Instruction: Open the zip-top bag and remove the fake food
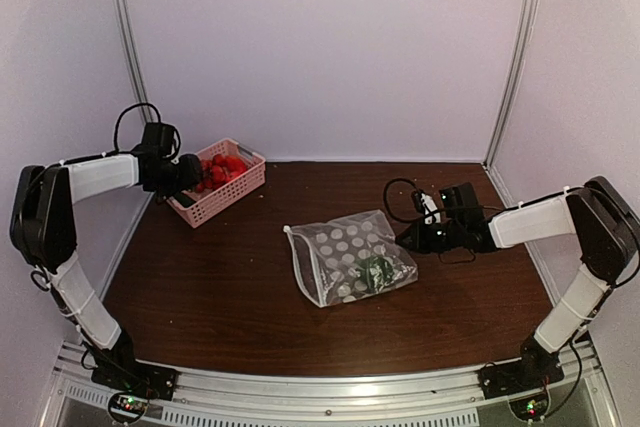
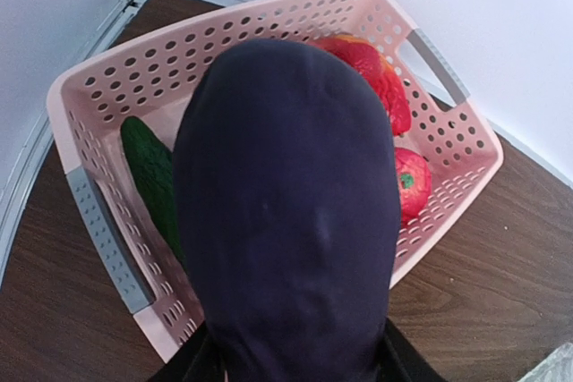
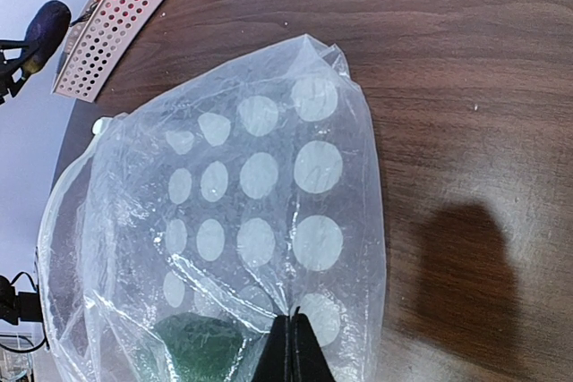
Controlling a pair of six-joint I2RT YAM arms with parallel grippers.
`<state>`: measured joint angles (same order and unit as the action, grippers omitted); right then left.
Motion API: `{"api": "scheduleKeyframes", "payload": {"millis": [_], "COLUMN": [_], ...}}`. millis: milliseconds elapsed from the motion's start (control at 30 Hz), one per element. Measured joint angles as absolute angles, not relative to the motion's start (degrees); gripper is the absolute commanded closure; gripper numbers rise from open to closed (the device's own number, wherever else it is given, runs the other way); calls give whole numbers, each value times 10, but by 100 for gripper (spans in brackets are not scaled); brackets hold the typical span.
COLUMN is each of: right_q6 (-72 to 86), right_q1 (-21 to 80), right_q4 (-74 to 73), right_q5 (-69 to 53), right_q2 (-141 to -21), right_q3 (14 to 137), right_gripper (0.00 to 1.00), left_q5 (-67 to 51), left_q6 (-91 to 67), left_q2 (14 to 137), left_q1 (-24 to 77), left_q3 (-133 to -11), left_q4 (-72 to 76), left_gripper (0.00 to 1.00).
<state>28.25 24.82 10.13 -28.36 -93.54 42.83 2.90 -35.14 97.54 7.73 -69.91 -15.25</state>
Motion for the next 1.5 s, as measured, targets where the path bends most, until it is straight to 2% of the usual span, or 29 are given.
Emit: {"api": "scheduleKeyframes", "payload": {"millis": [100, 133, 200, 333, 533, 767, 967, 1133, 1167, 1233, 1300, 1400, 1500], "right_q6": [283, 283, 283, 283, 283, 283, 283, 283, 283, 284, 282, 278, 272], "right_q1": [248, 248, 248, 248, 248, 248, 248, 248, 247, 247, 247, 247, 247], "right_q4": [101, 101, 101, 101, 101, 101, 101, 101, 101, 100, 98, 92, 80], "right_q5": [-284, -284, -284, -284, -284, -284, -284, -285, -285, -286, -286, -287, -285], "right_q2": [-935, -935, -935, -935, -934, -934, -934, -930, -930, -930, -929, -925, -916], "right_q3": [428, 428, 428, 428, 428, 428, 427, 425, 425, 425, 425, 425, 425], "right_gripper": [100, 100, 100, 100, 100, 100, 100, 100, 93, 72, 62, 53, 49], "left_q5": [42, 43, 45, 51, 48, 8, -61, -105, -110, -126, -146, -172, -185], "left_q6": [-369, -373, -379, -385, -380, -345, -314, -294, -289, -283, -278, -277, -281], "left_q2": [989, 996, 1010, 1029, 1029, 980, 871, 797, 787, 773, 764, 763, 769], "left_q1": [73, 71, 68, 63, 63, 65, 88, 153, 177, 215, 249, 277, 301], "left_q3": [-708, -713, -724, -737, -755, -716, -581, -464, -444, -417, -389, -358, -337], "left_q4": [-164, -168, -176, -184, -190, -164, -95, -40, -29, -11, 16, 55, 93], "left_gripper": [69, 65, 51, 30, 22, 23, 24, 29, 30, 36, 42, 48, 52]}}
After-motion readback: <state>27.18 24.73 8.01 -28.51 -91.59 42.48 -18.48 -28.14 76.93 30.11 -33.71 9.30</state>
